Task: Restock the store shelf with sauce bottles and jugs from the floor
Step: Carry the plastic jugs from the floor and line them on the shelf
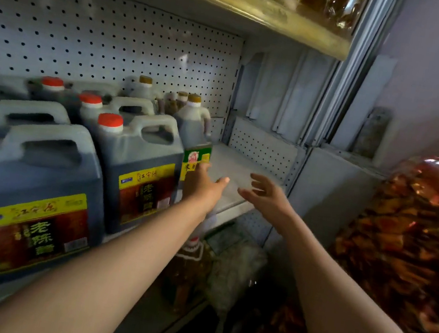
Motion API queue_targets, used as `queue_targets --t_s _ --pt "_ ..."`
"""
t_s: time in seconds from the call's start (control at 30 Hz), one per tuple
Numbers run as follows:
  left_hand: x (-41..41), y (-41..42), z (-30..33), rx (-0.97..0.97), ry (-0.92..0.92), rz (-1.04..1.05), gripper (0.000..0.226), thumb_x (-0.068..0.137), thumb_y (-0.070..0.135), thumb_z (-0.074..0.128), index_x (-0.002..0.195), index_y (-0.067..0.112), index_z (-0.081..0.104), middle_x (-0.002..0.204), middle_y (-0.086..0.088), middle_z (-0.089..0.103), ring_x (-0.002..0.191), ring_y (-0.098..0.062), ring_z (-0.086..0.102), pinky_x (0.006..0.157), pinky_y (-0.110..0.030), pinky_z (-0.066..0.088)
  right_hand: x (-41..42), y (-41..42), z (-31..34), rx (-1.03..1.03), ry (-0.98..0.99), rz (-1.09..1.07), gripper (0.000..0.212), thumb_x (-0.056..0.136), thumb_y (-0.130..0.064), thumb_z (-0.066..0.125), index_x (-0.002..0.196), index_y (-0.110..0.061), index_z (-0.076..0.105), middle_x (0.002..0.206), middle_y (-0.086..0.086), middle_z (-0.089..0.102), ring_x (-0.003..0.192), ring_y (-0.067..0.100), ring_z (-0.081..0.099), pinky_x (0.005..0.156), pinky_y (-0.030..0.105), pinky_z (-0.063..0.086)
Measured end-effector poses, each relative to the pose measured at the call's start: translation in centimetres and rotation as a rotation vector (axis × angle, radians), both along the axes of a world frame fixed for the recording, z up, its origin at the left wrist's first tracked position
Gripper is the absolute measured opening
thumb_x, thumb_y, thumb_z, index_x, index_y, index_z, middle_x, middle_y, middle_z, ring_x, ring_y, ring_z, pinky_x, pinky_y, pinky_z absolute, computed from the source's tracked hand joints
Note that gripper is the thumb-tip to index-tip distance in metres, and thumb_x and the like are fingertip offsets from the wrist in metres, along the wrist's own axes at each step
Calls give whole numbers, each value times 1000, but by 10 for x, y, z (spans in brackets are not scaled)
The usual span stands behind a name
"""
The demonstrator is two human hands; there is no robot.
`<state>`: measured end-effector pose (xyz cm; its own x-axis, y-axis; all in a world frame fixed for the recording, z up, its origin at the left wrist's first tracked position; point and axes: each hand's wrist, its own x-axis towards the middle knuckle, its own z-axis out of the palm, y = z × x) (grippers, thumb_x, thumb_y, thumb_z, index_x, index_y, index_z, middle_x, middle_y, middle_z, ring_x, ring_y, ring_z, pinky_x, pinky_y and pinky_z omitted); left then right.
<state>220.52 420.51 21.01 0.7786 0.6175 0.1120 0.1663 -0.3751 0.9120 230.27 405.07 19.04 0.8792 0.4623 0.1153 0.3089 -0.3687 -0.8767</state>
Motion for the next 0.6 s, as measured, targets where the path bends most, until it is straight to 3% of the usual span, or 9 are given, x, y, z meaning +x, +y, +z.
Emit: queue_targets --t_s 0.13,0.27,0.43,0.6 --pt "-53 -1 -12 -39 3 -125 54 88 37 74 135 22 52 143 -7 51 127 -26 51 92 -29 40 -66 -31 0 -71 -51 -141 70 81 -44 81 142 -24 53 140 4 55 127 21 56 105 43 52" --pt "-108 -8 -28 -67 31 -266 51 83 39 78 128 26 56 135 -9 53 118 -29 55 94 -36 50 -147 -57 -11 -121 -59 -282 65 83 -41 82 139 -24 54 140 3 56 129 19 54 108 41 48" --pt "-175 -61 -50 -125 39 -492 51 79 32 82 124 27 59 123 -2 52 116 -22 53 89 -31 46 -262 -111 -29 -171 -37 -461 67 79 -42 85 138 -22 58 134 -3 62 121 13 59 106 36 50" --pt "-248 -137 -64 -145 78 -673 49 75 34 85 118 33 59 126 -5 56 115 -23 55 99 -35 47 -369 -182 -29 -148 26 -579 68 79 -38 86 138 -21 57 132 -4 63 123 15 60 99 33 54"
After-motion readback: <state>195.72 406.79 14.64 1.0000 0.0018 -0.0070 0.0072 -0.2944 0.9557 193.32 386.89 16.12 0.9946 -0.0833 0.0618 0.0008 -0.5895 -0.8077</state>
